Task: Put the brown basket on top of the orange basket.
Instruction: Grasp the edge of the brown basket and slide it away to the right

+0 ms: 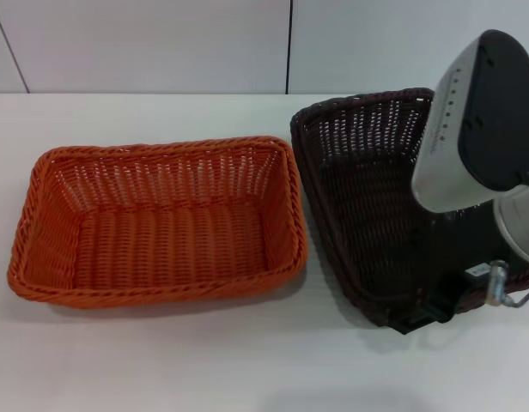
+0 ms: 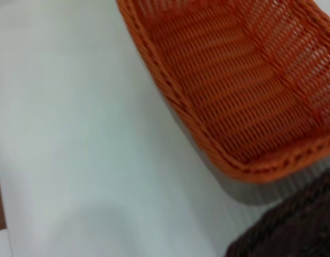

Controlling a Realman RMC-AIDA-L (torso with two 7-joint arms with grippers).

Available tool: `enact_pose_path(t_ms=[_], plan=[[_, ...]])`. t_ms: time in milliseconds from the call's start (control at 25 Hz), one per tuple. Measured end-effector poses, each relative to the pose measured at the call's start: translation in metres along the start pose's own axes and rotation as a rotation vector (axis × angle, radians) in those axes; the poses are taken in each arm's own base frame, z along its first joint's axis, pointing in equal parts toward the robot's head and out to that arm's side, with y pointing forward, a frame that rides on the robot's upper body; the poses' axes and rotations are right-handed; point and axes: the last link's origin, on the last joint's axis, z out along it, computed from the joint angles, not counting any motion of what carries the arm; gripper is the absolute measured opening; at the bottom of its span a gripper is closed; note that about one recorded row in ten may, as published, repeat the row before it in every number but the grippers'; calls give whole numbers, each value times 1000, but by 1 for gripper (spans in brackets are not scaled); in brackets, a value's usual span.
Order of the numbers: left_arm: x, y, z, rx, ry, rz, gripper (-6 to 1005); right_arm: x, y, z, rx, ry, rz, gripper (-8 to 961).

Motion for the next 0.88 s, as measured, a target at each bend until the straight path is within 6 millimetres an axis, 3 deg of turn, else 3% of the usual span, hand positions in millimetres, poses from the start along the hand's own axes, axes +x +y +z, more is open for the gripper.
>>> enact_pose_path(t_ms=[880], plan=[[-5,-2,-1,4,-27,8,791,17,-12,23,51,113,-1,729]])
